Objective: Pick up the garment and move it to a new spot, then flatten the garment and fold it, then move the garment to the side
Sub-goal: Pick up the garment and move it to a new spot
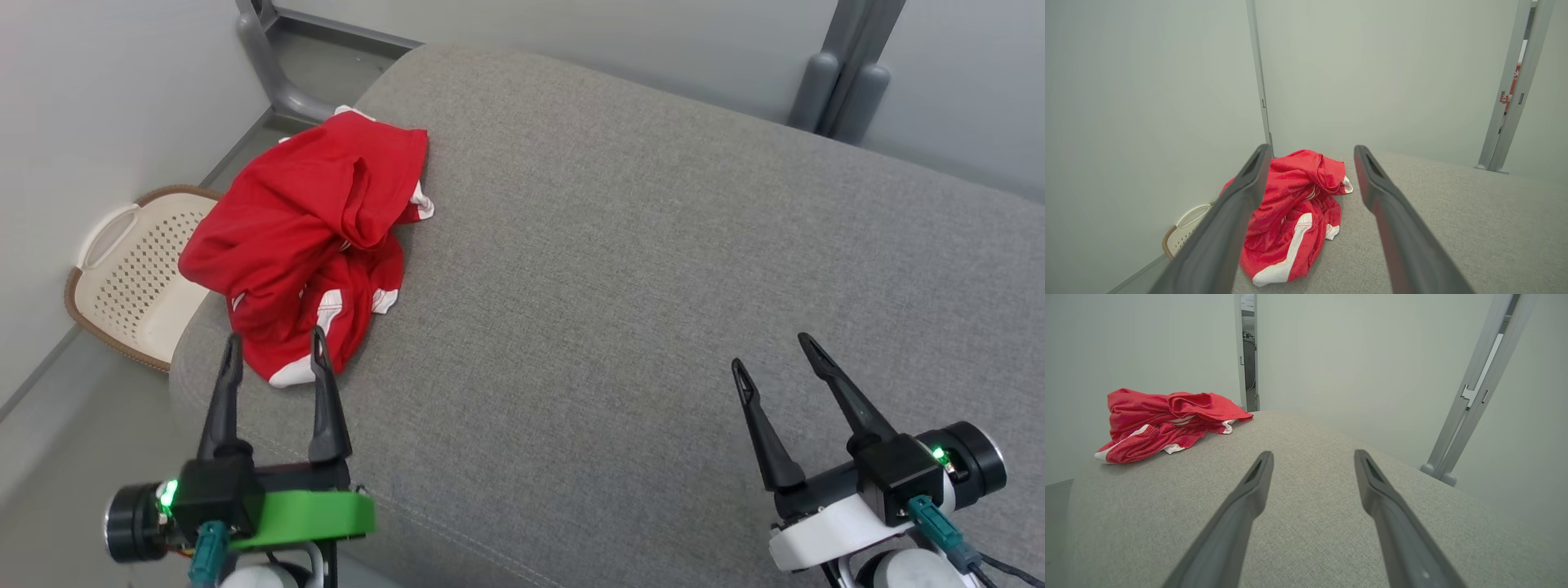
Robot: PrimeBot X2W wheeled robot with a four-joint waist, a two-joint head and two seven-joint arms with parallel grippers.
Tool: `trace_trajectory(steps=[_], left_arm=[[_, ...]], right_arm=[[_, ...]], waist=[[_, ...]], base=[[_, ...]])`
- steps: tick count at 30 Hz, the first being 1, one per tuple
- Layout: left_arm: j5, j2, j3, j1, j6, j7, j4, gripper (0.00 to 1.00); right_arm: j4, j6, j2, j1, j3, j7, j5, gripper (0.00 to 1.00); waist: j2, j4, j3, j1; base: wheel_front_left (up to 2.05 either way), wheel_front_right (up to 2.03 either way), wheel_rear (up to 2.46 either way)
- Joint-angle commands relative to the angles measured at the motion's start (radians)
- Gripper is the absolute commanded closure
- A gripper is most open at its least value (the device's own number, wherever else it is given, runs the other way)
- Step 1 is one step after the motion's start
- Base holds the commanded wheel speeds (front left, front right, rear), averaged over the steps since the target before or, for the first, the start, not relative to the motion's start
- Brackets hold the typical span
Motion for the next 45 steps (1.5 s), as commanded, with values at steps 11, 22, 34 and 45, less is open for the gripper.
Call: trace_trajectory(steps=[11,22,34,45], left_arm=[[0.025,0.058,0.164,-0.387,-0.056,0.0,0.282,0.0],[-0.164,0.15,0.269,-0.89,-0.177,0.234,0.868,0.0],[-0.265,0.245,0.28,-1.118,-0.273,0.627,1.165,0.0],[-0.236,0.257,0.238,-1.11,-0.279,0.486,1.197,1.0]], right_arm=[[-0.047,0.0,-0.101,-0.061,-0.015,-0.003,0.0,0.0],[-0.085,-0.001,-0.229,-0.167,0.015,-0.003,0.026,0.0],[-0.122,-0.001,-0.251,-0.23,0.032,-0.003,0.055,0.0],[-0.103,-0.001,-0.247,-0.237,0.036,0.003,0.085,0.0]], waist=[[0.0,-0.045,0.21,0.0],[0.0,-0.131,0.432,0.0],[0.0,-0.193,0.555,0.0],[0.0,-0.204,0.574,0.0]], base=[[0.0,0.0,0.0],[0.0,0.0,0.0],[0.0,0.0,0.0],[0.0,0.0,0.0]])
